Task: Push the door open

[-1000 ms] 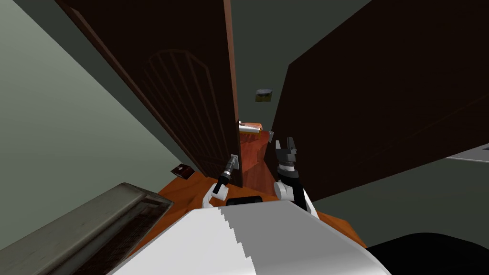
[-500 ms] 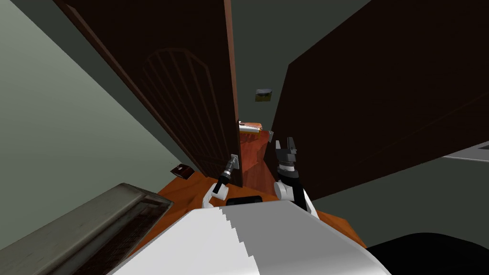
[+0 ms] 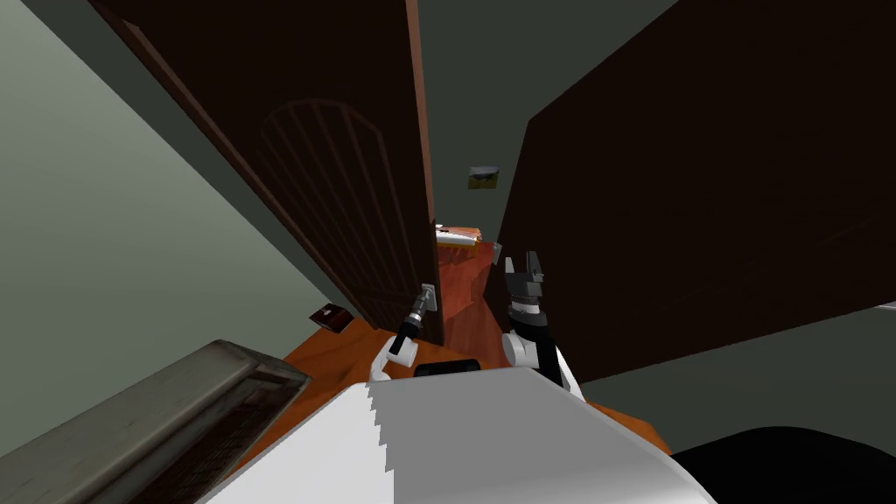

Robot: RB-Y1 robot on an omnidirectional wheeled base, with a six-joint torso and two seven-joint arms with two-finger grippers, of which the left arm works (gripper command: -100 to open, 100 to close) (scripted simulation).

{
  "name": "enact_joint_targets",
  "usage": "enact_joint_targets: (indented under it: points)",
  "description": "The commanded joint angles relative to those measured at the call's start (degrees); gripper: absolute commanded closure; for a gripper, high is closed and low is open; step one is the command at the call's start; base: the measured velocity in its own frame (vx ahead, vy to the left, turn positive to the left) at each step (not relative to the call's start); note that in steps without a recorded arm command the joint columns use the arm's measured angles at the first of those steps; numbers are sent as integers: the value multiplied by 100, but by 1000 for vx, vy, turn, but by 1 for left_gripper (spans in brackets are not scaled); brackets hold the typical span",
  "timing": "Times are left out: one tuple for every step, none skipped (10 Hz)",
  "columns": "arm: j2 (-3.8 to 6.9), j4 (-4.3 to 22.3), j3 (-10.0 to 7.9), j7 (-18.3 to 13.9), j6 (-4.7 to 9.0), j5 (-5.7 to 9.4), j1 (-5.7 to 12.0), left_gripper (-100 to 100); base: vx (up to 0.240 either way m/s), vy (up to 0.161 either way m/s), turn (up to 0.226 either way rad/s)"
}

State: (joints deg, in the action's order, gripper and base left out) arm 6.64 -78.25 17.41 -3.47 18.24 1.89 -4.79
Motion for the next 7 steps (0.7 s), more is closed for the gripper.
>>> enact_joint_targets:
  points:
    - [-26, -35, -141, 52, 14, -1, 72, 100, 161, -84, 27]
    - [-43, -5, -218, 79, 4, 2, 99, 100, 189, -98, 69]
    - [-64, 30, -306, 110, -8, 4, 131, 100, 206, -151, 96]
    - [-75, 47, -350, 126, -14, 6, 146, 100, 161, -131, 81]
    - [-88, 67, -398, 143, -20, 7, 164, 100, 119, -98, 50]
    - [-101, 86, -447, 160, -27, 8, 181, 100, 95, -74, 48]
    - [-114, 105, -495, 177, -33, 10, 198, 100, 82, -55, 46]
